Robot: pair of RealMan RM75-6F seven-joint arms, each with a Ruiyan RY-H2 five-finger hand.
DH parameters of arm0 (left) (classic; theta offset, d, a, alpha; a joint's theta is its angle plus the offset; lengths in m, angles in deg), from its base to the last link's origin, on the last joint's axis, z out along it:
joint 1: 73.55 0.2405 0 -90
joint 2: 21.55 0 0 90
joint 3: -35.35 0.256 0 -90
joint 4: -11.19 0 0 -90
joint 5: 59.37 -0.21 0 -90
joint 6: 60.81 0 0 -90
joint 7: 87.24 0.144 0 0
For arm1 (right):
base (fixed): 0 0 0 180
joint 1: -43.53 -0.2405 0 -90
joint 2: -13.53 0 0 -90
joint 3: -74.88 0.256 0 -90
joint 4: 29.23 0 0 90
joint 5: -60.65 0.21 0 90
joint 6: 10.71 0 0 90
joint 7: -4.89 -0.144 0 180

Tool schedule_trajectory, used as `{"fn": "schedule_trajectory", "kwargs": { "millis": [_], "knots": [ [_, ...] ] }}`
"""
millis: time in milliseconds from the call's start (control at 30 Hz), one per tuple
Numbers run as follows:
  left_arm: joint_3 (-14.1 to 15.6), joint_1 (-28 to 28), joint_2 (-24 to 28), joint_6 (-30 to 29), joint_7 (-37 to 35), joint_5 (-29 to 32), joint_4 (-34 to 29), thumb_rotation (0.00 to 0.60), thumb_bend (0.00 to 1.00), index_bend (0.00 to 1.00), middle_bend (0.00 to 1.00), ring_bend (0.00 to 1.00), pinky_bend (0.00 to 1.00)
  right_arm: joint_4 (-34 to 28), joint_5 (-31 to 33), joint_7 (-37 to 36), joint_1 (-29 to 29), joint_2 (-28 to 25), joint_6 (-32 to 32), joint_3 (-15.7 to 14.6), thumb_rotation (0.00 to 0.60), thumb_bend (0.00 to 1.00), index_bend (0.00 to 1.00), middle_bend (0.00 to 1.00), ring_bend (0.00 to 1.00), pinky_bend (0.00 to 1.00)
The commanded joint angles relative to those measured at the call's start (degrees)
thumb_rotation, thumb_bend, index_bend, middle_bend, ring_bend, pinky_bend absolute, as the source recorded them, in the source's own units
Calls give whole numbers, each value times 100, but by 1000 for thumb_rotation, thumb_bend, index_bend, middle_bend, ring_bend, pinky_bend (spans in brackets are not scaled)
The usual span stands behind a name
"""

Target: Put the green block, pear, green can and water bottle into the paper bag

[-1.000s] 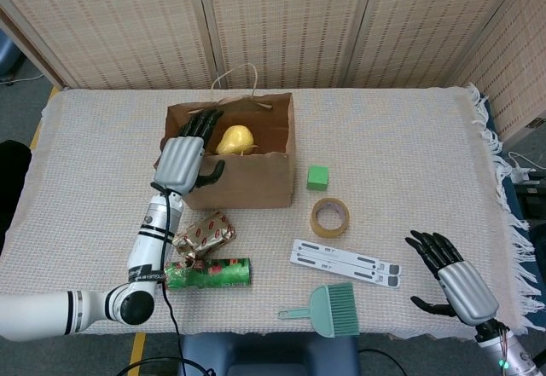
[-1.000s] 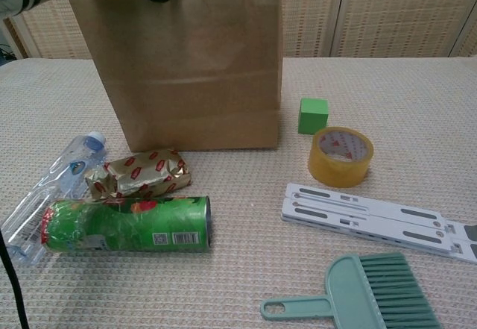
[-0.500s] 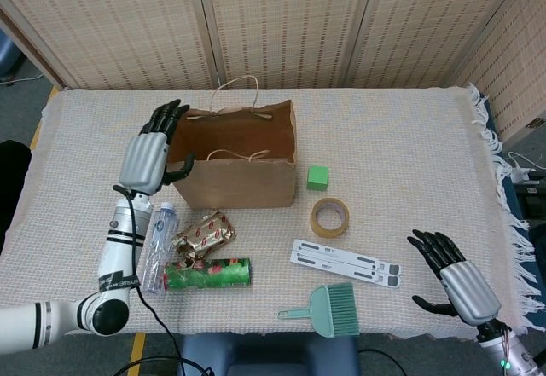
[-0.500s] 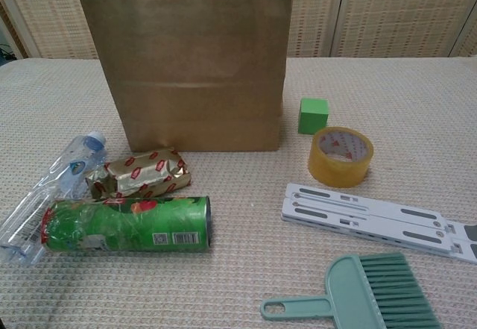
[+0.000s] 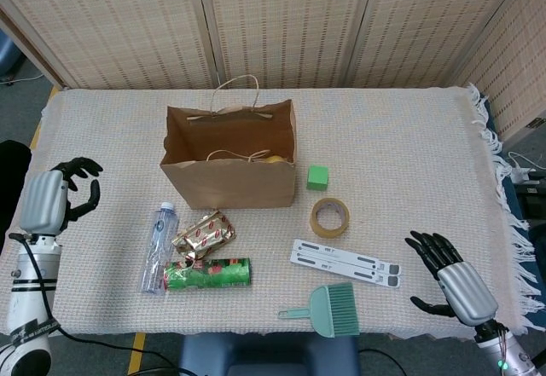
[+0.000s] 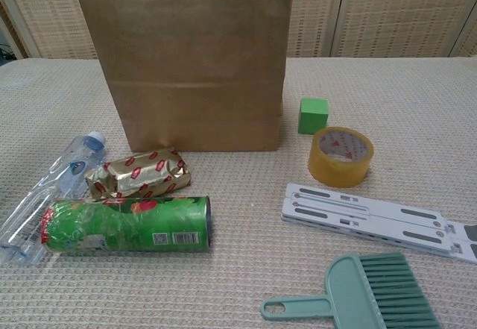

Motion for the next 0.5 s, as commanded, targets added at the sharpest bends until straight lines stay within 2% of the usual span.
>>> {"fn": "schedule_trajectory", "kwargs": {
  "millis": [33,100,233,267,333,400,500],
  "knots": [
    [624,323,77,206,-239,-755,510,600,529,432,451,429,557,-2,8,23,-2,5,13,2,600,69,0,0,0,24],
    [887,443,32,241,-316,-1187,789,600,520,427,441,417,541,3,14,38,1,6,21,0,600,69,0,0,0,23],
    [1220,671,18,265,-306,-1563,923,600,475,395,404,367,502,4,29,51,2,2,34,0,600,69,0,0,0,24],
    [1288,711,48,299,-248,-1596,883,600,457,366,369,327,480,1,33,54,0,2,39,1,600,69,0,0,0,24],
    [1455,771,170,452,-67,-1651,701,600,416,248,239,196,377,-3,38,52,-3,0,50,1,600,69,0,0,0,23],
    [1575,780,244,552,-23,-1898,605,600,382,100,80,61,243,-3,34,56,-7,-1,59,-2,600,69,0,0,0,23],
    [1785,699,198,620,-346,-2809,976,600,371,53,11,10,211,0,26,54,-10,-5,66,-9,600,68,0,0,0,24]
  ]
}}
